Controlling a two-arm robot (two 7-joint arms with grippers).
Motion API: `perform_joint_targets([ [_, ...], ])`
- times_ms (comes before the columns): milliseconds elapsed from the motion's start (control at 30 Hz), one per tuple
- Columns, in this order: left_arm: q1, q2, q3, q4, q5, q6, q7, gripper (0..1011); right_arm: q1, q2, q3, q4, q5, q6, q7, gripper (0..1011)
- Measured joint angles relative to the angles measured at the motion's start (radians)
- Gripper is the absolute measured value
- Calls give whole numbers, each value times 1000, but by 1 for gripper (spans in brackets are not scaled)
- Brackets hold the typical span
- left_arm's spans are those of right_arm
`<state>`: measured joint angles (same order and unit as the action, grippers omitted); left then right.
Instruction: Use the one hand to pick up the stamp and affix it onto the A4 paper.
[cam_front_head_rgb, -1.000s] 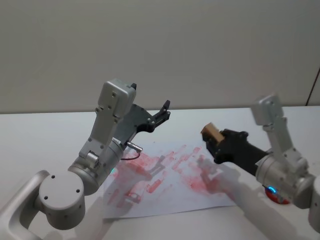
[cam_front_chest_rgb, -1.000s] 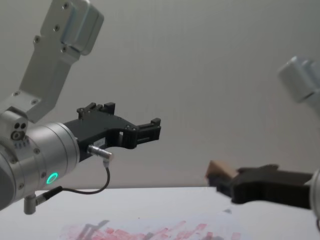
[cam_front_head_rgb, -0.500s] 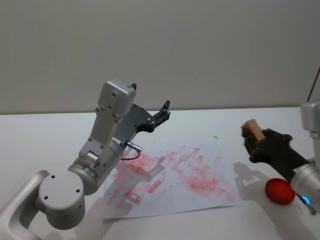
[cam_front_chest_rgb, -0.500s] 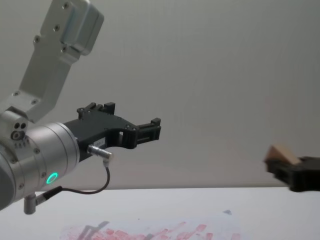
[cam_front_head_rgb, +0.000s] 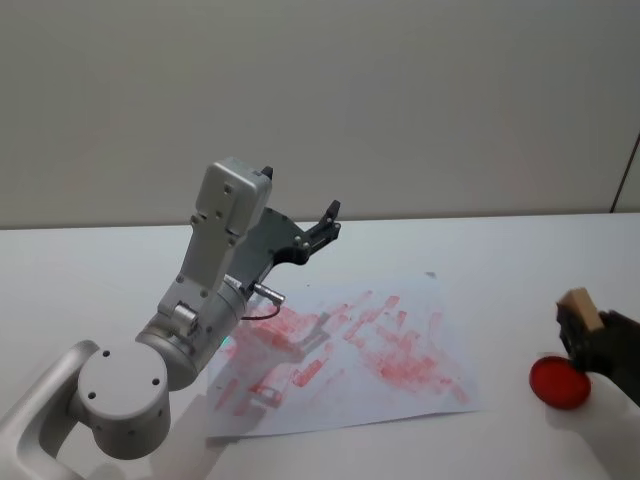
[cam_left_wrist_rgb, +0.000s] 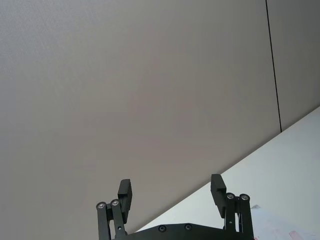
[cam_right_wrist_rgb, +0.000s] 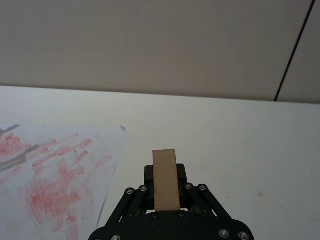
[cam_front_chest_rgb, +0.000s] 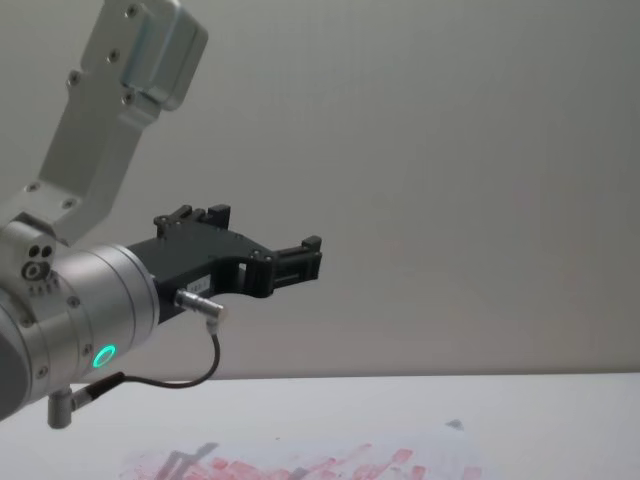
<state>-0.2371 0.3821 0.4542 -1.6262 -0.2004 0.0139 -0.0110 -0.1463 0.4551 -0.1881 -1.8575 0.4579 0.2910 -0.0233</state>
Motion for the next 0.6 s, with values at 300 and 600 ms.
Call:
perform_joint_targets([
  [300,0,0,0,0,0,0,0,1001,-43,39,23,-15,43,54,-16,218],
  [600,0,0,0,0,0,0,0,1001,-37,48,27,-4,45,92,9,218],
])
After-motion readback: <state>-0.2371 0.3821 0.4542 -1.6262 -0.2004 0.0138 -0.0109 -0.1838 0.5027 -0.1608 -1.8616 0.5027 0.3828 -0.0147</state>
